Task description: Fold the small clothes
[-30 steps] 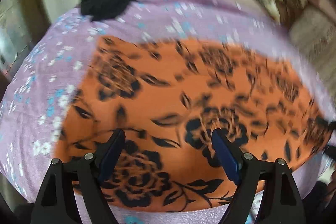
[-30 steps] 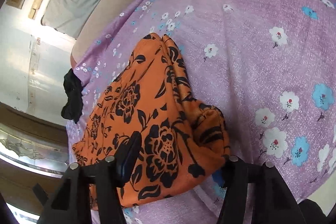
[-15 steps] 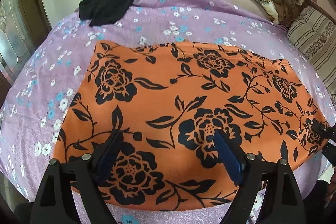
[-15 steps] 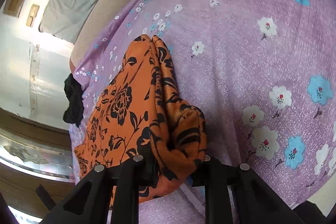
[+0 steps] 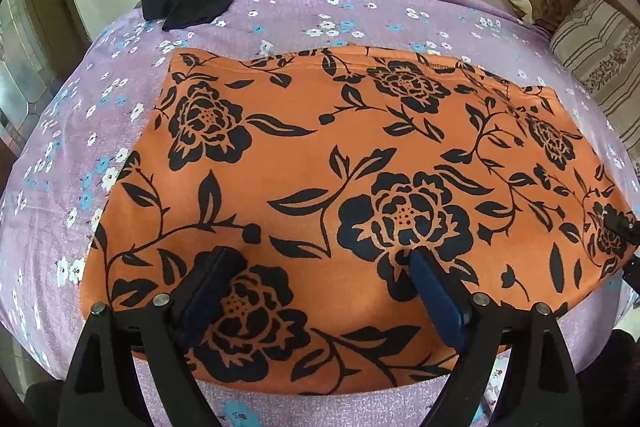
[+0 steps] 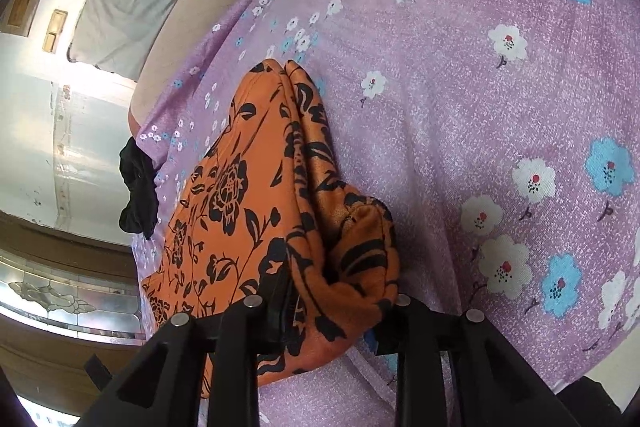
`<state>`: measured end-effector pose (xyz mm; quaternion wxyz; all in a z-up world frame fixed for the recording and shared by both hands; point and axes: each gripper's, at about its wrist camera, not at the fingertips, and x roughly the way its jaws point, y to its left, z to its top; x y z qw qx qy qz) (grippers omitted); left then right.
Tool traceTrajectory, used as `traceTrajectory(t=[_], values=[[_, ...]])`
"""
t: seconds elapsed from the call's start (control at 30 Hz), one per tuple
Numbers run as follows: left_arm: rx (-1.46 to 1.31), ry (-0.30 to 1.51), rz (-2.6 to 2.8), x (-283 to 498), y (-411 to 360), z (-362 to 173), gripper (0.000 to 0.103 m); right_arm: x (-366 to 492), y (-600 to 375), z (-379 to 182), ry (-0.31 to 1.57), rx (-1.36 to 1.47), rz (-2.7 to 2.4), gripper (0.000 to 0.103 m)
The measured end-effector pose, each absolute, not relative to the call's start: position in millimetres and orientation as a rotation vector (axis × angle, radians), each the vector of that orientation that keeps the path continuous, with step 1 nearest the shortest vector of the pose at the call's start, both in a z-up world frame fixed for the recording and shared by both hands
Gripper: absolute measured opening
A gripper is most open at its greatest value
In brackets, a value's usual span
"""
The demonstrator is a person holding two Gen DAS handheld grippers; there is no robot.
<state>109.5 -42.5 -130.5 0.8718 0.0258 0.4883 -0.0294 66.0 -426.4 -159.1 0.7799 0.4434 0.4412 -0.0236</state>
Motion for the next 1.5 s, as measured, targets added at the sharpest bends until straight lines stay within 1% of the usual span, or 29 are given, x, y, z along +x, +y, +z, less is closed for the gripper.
traceTrajectory(t=[0.17, 0.3, 0.33, 0.4, 0.47, 0.57, 0.6, 0.67, 0.7, 0.73, 0.77, 0.87, 0.9, 0.97, 1.0, 1.03, 1.07, 1.1, 1.13, 1.17, 1.2, 1.27, 1.3, 1.33, 1.37, 1.4, 1.43, 1.5], values=[[0.044, 0.999, -0.059, 109, -41, -124, 0.09, 66, -426, -160, 0.954, 0.961, -0.052, 0.031], [0.04, 0.989, -0.054, 107, -39, -120, 0.09, 67, -426, -159, 0.961, 0.963, -0.046, 0.035], [0.041, 0.982, -0.05, 105, -38, -118, 0.09, 67, -426, -159, 0.96, 0.963, -0.035, 0.039], [0.041, 0.973, -0.05, 105, -35, -116, 0.09, 69, -425, -158, 0.953, 0.966, -0.009, 0.054], [0.038, 0.954, -0.04, 104, -34, -114, 0.09, 70, -423, -155, 0.955, 0.953, -0.003, 0.058], [0.056, 0.994, -0.046, 114, -38, -125, 0.09, 71, -422, -155, 0.957, 0.954, -0.018, 0.058], [0.075, 1.023, -0.05, 118, -41, -133, 0.09, 71, -422, -155, 0.957, 0.953, -0.018, 0.057], [0.088, 1.028, -0.045, 119, -44, -138, 0.09, 71, -421, -154, 0.959, 0.926, -0.024, 0.053], [0.086, 1.022, -0.043, 118, -43, -137, 0.09, 72, -420, -153, 0.969, 0.898, -0.035, 0.038], [0.078, 1.02, -0.052, 117, -43, -134, 0.09, 73, -419, -152, 0.981, 0.867, -0.046, 0.029], [0.069, 1.011, -0.057, 115, -42, -132, 0.09, 73, -419, -152, 0.987, 0.852, -0.042, 0.027], [0.043, 0.926, -0.038, 106, -36, -115, 0.09, 73, -422, -152, 0.989, 0.872, -0.037, 0.028], [0.031, 0.91, -0.037, 104, -34, -114, 0.09, 73, -422, -151, 0.984, 0.878, -0.039, 0.03], [0.055, 0.925, -0.042, 107, -38, -122, 0.09, 74, -422, -152, 0.99, 0.884, -0.048, 0.032], [0.112, 0.984, -0.044, 113, -44, -137, 0.091, 74, -423, -153, 0.987, 0.896, -0.054, 0.039], [0.15, 1.017, -0.042, 115, -48, -148, 0.092, 74, -423, -154, 0.98, 0.915, -0.054, 0.044], [0.158, 0.978, -0.038, 112, -48, -147, 0.093, 74, -423, -155, 0.971, 0.936, -0.046, 0.053], [0.153, 0.976, -0.035, 112, -47, -142, 0.093, 76, -421, -153, 0.967, 0.927, -0.049, 0.055], [0.135, 0.985, -0.037, 111, -46, -137, 0.093, 77, -418, -151, 0.969, 0.909, -0.056, 0.055], [0.116, 0.967, -0.041, 109, -44, -130, 0.093, 80, -414, -148, 0.975, 0.853, -0.062, 0.05], [0.116, 0.922, -0.038, 105, -43, -121, 0.093, 83, -410, -146, 0.988, 0.816, -0.067, 0.026], [0.143, 0.867, -0.017, 101, -45, -116, 0.093, 84, -409, -146, 0.996, 0.813, -0.073, 0.023], [0.176, 0.901, -0.012, 104, -49, -127, 0.093, 84, -408, -144, 0.997, 0.802, -0.081, 0.021], [0.219, 0.987, -0.023, 111, -54, -145, 0.093, 86, -405, -141, 1.0, 0.774, -0.089, 0.021], [0.224, 0.992, -0.031, 113, -55, -153, 0.096, 86, -403, -138, 1.0, 0.756, -0.093, 0.02], [0.202, 0.962, -0.036, 112, -52, -145, 0.095, 88, -399, -130, 0.993, 0.726, -0.1, 0.019], [0.18, 0.981, -0.051, 113, -49, -141, 0.095, 89, -395, -121, 0.979, 0.699, -0.099, 0.019], [0.114, 0.975, -0.066, 113, -36, -127, 0.094, 92, -377, -87, 0.915, 0.609, -0.068, 0.017]])
